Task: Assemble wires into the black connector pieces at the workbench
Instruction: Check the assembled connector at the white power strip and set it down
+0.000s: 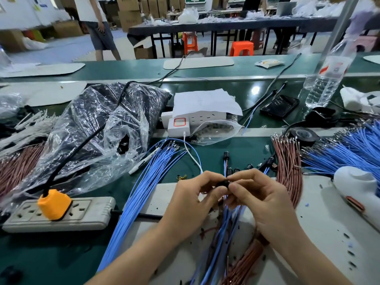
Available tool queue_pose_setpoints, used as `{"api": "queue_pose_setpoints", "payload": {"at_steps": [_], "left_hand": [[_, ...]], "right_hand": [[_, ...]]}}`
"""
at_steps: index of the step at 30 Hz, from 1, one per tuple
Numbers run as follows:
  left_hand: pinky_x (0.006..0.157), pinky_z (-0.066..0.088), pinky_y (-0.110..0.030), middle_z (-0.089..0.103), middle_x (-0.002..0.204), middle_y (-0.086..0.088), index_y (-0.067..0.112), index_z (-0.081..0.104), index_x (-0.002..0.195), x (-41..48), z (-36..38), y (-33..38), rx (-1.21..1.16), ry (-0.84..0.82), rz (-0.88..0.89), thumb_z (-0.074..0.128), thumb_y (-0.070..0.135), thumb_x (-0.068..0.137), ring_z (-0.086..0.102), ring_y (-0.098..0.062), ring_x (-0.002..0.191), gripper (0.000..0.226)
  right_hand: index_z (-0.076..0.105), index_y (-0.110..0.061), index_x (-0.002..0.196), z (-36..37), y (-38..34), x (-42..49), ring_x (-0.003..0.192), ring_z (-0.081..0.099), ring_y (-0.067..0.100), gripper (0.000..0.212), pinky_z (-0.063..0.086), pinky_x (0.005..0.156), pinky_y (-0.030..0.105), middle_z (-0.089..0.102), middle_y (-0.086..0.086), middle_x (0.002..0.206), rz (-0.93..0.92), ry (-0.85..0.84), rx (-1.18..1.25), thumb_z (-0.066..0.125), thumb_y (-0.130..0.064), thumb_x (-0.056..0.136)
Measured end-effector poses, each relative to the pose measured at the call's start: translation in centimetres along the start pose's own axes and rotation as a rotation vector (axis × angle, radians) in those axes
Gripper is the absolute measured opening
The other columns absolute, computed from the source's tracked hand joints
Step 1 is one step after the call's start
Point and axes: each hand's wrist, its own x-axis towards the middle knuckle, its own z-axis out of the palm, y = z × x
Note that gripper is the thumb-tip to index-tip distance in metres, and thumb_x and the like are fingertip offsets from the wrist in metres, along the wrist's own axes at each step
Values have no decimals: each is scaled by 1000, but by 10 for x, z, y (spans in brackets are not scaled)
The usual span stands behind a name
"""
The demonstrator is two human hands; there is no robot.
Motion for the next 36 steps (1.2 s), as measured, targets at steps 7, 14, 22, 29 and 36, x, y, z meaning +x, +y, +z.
{"api": "queue_pose_setpoints", "payload": {"at_steps": [7, 14, 22, 29, 36], "left_hand": [[68, 48, -17, 70, 78, 14, 26, 68, 101, 2, -4, -2, -208, -107, -131, 69, 18, 83, 63, -1, 64, 20], [71, 52, -23, 72, 84, 2, 10, 67, 104, 2, -5, -5, -295, -184, -186, 59, 4, 90, 68, -15, 64, 17], [84, 42, -3, 70, 75, 10, 1, 68, 96, 2, -5, -7, -153, -244, -145, 58, -2, 90, 67, 0, 73, 11], [68, 53, -26, 70, 72, 2, 19, 67, 93, 2, -2, -1, -131, -87, -115, 67, 7, 86, 66, -17, 64, 14], [69, 44, -13, 61, 77, 13, 11, 68, 106, 8, -1, 4, 198, 52, 148, 58, 6, 88, 54, 5, 65, 21]], "right_hand": [[73, -6, 66, -12, -7, 6, 53, 65, 20, 7, 53, 52, 21, 68, 22, 65, 164, -29, 160, 66, -7, 66], [63, 5, 66, -17, -9, 9, 50, 65, 21, 6, 54, 48, 22, 65, 26, 64, 316, -59, 172, 65, -1, 66], [56, 12, 75, -16, -2, 9, 51, 65, 21, 6, 55, 49, 22, 65, 25, 62, 336, -64, 56, 60, 10, 79], [51, 2, 83, -6, -2, 6, 48, 57, 22, 27, 48, 45, 25, 60, 15, 58, 238, -125, 174, 67, -16, 71], [67, -21, 66, -30, -28, 12, 46, 50, 10, 11, 40, 42, 16, 57, 3, 56, -14, 89, 181, 66, -12, 72]]}}
